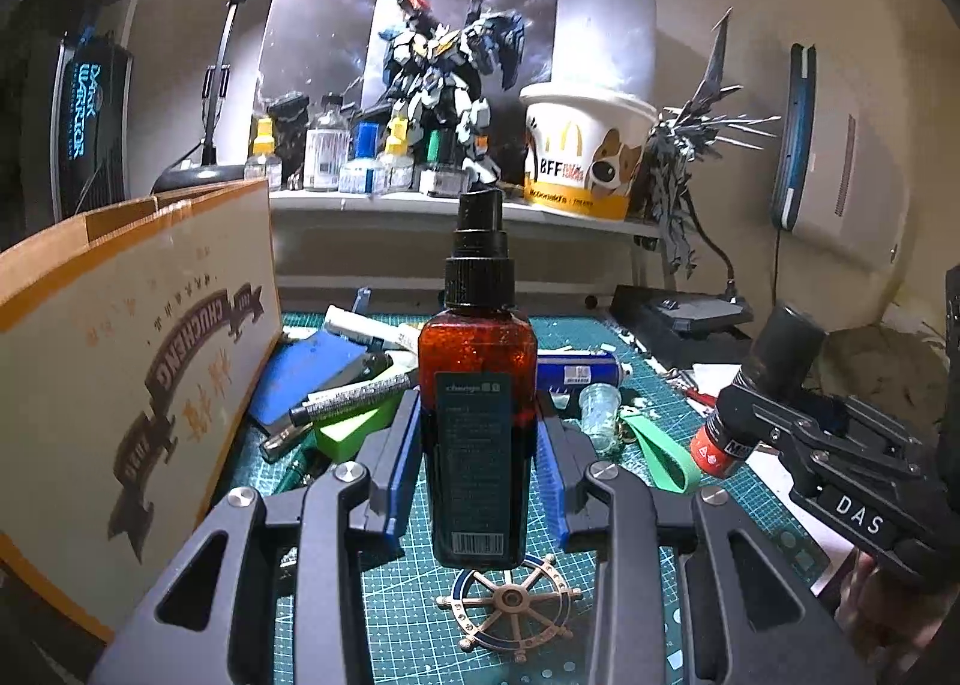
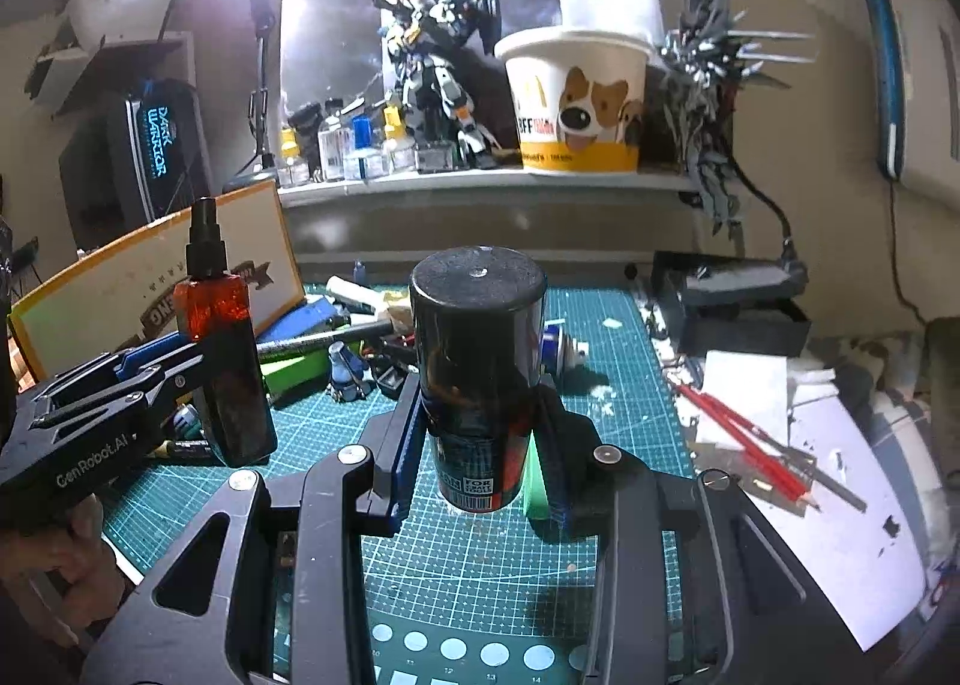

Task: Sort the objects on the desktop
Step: 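Lift the amber bottle with the left tool while the right tool lifts the spray can, then carry the bottle and spray can toward the cardboard box with both tools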

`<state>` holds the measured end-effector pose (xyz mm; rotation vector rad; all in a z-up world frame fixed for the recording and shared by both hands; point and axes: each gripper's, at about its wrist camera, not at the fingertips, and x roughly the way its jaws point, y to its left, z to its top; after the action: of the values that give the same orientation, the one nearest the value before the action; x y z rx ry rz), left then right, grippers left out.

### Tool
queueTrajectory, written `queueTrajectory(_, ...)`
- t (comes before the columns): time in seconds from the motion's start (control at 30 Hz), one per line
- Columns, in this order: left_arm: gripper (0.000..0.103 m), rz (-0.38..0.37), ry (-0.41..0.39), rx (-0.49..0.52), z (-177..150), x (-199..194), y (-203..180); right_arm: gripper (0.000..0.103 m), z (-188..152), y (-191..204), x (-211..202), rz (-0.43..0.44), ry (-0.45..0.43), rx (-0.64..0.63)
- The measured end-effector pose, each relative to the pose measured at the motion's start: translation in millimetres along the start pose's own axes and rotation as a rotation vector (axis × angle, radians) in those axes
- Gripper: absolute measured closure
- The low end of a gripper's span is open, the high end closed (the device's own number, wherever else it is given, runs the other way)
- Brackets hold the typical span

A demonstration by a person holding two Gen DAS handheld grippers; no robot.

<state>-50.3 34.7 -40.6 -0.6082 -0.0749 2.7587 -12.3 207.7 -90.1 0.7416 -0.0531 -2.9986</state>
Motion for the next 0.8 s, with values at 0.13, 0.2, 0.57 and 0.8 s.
queueTrajectory(0.13,0.069,-0.012,-0.030,0.018,7.9,-9.4,-2.0,0.071,9.0,3.1,-10.2,-0.006,-0.023,-0.003)
queueTrajectory(0.2,0.069,-0.018,-0.045,0.022,12.0,-14.3,-2.5,0.071,13.9,5.7,-16.7,-0.014,-0.037,-0.009)
queueTrajectory(0.57,0.069,-0.049,-0.110,0.043,29.5,-43.0,-6.0,0.071,31.8,20.6,-46.5,-0.034,-0.100,-0.045)
queueTrajectory(0.8,0.069,-0.052,-0.203,0.071,34.6,-84.4,-4.3,0.070,37.4,28.2,-67.0,-0.068,-0.145,-0.081)
